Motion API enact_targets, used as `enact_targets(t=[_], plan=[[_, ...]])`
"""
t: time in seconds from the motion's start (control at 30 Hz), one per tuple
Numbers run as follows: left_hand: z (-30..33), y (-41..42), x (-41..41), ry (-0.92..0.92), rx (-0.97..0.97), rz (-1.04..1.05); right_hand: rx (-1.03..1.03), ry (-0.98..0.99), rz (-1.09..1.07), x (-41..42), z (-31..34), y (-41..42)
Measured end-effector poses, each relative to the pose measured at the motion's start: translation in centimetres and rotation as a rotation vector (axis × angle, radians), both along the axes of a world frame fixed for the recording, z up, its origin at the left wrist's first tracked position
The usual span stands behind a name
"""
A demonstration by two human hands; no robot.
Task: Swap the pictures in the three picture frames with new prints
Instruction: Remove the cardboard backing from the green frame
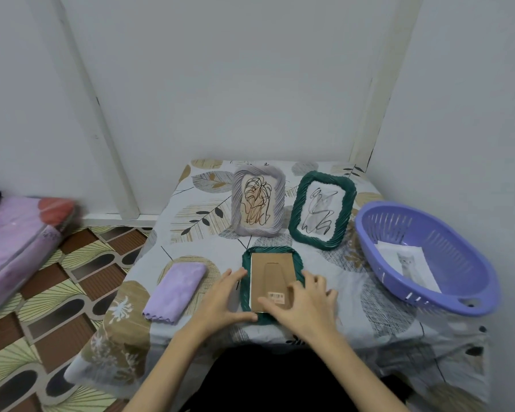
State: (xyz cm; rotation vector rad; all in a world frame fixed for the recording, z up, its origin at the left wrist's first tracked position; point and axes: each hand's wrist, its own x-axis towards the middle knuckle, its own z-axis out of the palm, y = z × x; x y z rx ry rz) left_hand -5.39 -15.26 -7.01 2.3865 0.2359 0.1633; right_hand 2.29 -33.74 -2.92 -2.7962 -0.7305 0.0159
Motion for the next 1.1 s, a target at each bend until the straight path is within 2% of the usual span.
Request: enact_targets(t=[0.1, 0.43, 0.6, 0.67, 0.87, 0.93, 1.1], plan=[[0.0, 0.3, 0.1, 0.056, 0.056, -0.022, -0.089, -0.051, 0.005, -0.5, -0.6, 0.9], [-0.6, 0.9, 0.3, 0.151, 0.211, -0.076, 0.136, 0.097, -0.03, 0.0, -0.5, 0.1], [-0.6, 1.0, 0.5, 0.122, 0.181, -0.083, 0.277, 0.04, -0.058, -0.6, -1.1, 0.1], [-0.2, 0.8, 0.4, 0.064, 0.041, -0.076, 0.338, 0.015, -0.041, -0.7, -1.2, 0.0], [3.2, -1.3, 0.8, -0.172, -0.619, 0.065, 0.546, 0.093, 0.045, -0.2, -1.0, -0.2], [3.8, -1.7, 1.1, -0.188, -0.825, 0.112, 0.595, 0.138, 0.067, -0.1, -0.7, -0.3], [4.1, -1.9, 1.5, -0.189, -0.949, 0.139, 0.713, 0.33, 0.107, 0.1, 0.1, -0.6]])
